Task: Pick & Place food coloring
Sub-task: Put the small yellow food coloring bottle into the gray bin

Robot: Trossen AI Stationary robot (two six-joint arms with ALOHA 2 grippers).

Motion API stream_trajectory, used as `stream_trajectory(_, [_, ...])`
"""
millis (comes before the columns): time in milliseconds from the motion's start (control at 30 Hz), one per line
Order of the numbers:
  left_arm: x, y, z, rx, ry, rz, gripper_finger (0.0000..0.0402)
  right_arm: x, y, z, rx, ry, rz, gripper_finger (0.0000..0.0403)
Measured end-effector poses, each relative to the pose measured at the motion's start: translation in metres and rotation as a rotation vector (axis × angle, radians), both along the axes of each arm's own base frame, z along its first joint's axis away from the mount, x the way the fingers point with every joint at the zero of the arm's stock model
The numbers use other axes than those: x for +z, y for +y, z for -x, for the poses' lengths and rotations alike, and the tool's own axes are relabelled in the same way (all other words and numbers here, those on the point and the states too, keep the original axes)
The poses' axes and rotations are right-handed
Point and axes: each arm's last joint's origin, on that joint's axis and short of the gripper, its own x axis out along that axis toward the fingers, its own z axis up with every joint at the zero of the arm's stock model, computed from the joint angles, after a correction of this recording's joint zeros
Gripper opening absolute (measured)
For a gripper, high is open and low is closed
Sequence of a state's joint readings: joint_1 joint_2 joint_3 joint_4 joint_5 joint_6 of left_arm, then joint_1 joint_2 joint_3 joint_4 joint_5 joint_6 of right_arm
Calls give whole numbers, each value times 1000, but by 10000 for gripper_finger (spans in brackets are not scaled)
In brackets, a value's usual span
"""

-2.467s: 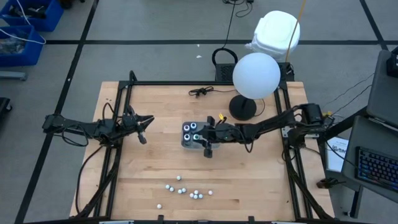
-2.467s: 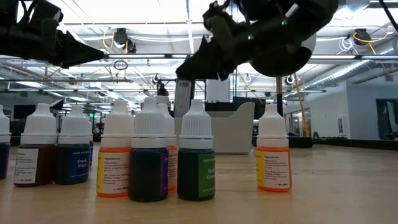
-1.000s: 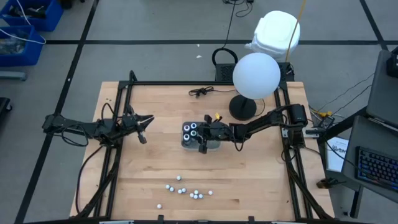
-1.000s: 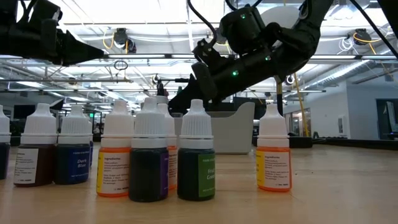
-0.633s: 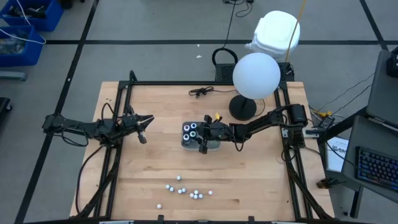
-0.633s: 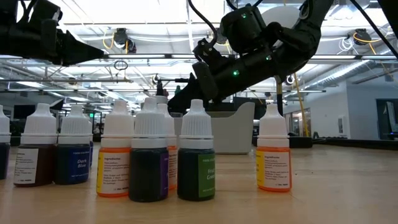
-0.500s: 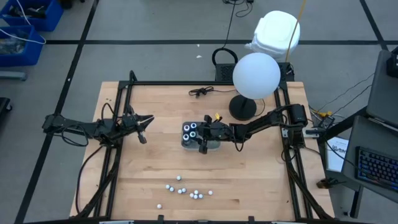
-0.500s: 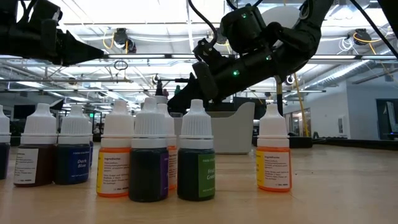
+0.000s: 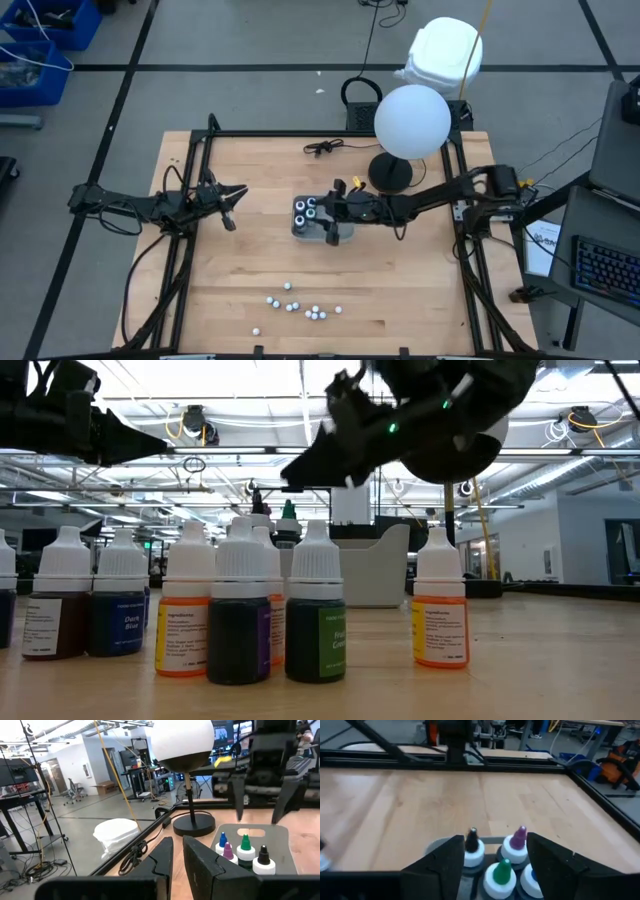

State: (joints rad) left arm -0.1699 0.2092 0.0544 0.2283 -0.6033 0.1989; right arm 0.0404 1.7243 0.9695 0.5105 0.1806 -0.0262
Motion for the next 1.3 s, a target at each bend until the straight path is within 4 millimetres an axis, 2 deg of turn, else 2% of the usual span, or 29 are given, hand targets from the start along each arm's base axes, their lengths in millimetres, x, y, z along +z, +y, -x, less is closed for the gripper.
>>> stream_trajectory(100, [0, 0, 0, 1, -1, 1, 51, 17, 11, 12, 44, 14, 29, 177])
stream_trajectory(200, [0, 0, 0, -1, -8, 18, 51, 34, 26, 29, 97, -41, 42, 131])
stream_trajectory(400, [0, 0, 0, -15, -21, 48, 51, 56, 47, 83, 207, -171, 18, 14])
stream_trajectory(500, [-1, -2, -1, -72, -14, 52, 51, 60, 54, 117, 257, -240, -3, 11])
stream_trajectory(667, [-1, -6, -2, -212, -5, 42, 51, 46, 48, 166, 181, -304, -12, 5])
stream_trajectory(833, [-3, -9, -3, -334, 23, -8, 37, 30, 31, 199, 118, -288, -23, 2])
stream_trajectory(933, [-3, -9, -3, -315, 32, -11, 7, 24, 22, 213, 96, -273, -19, 1])
stream_trajectory(1067, [-5, -9, -3, -333, 67, -61, 5, 11, 15, 228, 121, -316, -11, 1])
stream_trajectory(1300, [-12, -11, -3, -417, 93, -72, 4, -7, 4, 243, 58, -332, -12, 0])
